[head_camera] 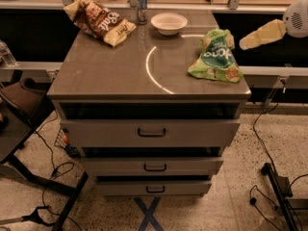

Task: Move green rice chip bag near brown chip bag

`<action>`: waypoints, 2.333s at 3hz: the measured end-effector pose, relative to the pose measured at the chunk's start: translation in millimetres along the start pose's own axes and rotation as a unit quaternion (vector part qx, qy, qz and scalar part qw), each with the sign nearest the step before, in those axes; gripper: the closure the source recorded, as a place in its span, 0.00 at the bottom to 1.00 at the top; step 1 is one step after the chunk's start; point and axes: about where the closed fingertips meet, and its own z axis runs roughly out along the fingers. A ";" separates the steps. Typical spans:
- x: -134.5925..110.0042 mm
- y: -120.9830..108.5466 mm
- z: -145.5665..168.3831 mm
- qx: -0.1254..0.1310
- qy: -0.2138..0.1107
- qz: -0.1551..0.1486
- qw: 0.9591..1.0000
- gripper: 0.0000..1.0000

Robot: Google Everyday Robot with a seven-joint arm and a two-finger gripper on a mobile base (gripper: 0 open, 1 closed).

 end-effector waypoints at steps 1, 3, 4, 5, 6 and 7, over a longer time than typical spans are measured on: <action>-4.3 6.0 25.8 -0.013 0.003 0.002 1.000 0.00; -10.8 17.8 81.8 -0.045 -0.006 0.013 0.999 0.00; -3.1 15.9 95.2 -0.057 -0.004 0.026 0.998 0.00; 3.8 25.0 111.5 -0.080 -0.005 0.040 0.996 0.00; 8.0 42.1 129.6 -0.120 -0.011 0.059 0.991 0.00; -7.0 67.4 141.0 -0.159 -0.024 0.052 0.986 0.14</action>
Offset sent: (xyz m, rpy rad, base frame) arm 0.0651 0.0361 -0.0495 0.0875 0.0344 0.0433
